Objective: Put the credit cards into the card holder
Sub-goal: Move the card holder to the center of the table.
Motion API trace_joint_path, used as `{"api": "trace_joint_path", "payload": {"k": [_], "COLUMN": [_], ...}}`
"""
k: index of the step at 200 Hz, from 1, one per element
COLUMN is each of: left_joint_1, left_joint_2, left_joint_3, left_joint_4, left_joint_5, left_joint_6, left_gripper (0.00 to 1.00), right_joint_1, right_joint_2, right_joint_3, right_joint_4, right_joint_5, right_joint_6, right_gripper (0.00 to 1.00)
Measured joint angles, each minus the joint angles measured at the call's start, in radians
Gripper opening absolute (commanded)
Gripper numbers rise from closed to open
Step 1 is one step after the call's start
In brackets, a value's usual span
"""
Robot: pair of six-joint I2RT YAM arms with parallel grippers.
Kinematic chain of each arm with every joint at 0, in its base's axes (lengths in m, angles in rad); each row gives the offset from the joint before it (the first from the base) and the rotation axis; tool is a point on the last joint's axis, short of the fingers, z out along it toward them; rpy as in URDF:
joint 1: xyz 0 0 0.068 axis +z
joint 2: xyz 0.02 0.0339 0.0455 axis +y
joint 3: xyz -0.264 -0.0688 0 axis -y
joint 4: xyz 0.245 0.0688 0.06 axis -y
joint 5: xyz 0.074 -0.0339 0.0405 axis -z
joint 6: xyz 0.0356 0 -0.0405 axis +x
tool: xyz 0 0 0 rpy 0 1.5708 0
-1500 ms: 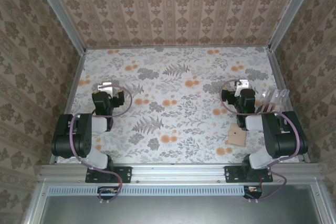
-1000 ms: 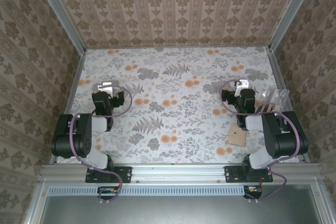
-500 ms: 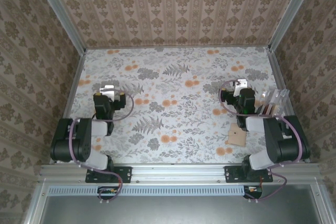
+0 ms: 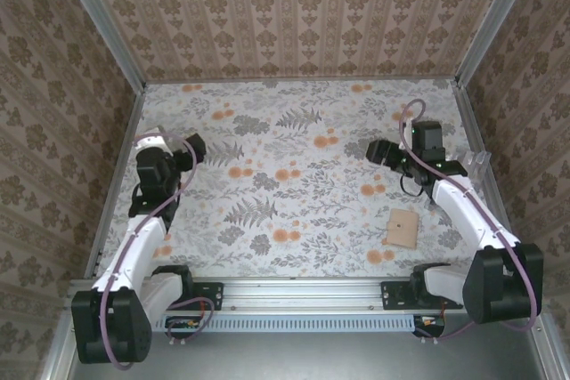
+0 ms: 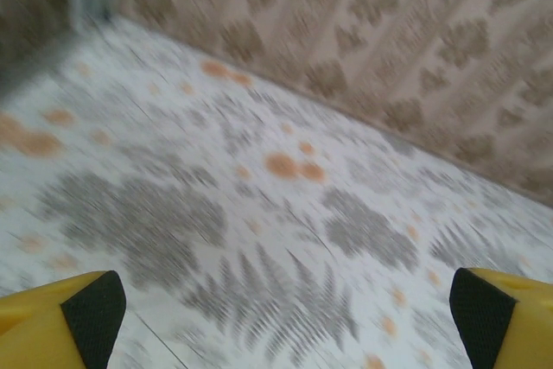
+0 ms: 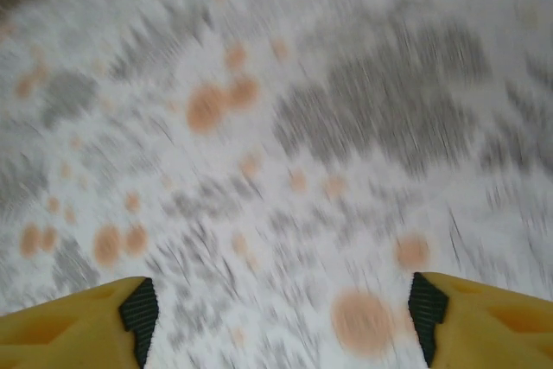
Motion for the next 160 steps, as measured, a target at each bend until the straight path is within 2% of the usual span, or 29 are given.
{"api": "trace_joint_path", "payload": {"k": [12,27,55,80,119,160], "left_joint_1": [-0.031,-0.113,-0.302,-0.415,-0.491,-0.496], "left_joint_2": [0.031,0.072,0.153,0.234,0.315,0.317], "left_joint_3": [0.000,0.000,0.021,0.071,0.126,0.127], "left_joint_4": [-0.018,-0.040,-0.071,-0.078,-0.079,-0.101], "left_joint_5": [0.064,0.111,0.135,0.130,0.121,0.085], "left_joint_6": [-0.043,-0.073,-0.080,-0.080,-0.081,-0.088], "left_gripper": [1.00,1.00,1.00,1.00,1.00,1.00], "right_joint_1": [0.010,0.025,0.035,0.035,0.079,0.253], "right_joint_2": [-0.006,-0.039,-0.117,-0.103,0.034,0.218], "right_joint_3": [-0.021,-0.069,-0.154,-0.175,-0.180,-0.081], "right_joint_4": [-0.081,-0.152,-0.242,-0.258,-0.230,-0.191], "right_joint_5": [0.030,0.088,0.198,0.245,0.236,0.243], "right_joint_6": [0.037,0.089,0.170,0.212,0.236,0.234], "right_gripper": [0.74,0.76,0.76,0.76,0.76,0.75]}}
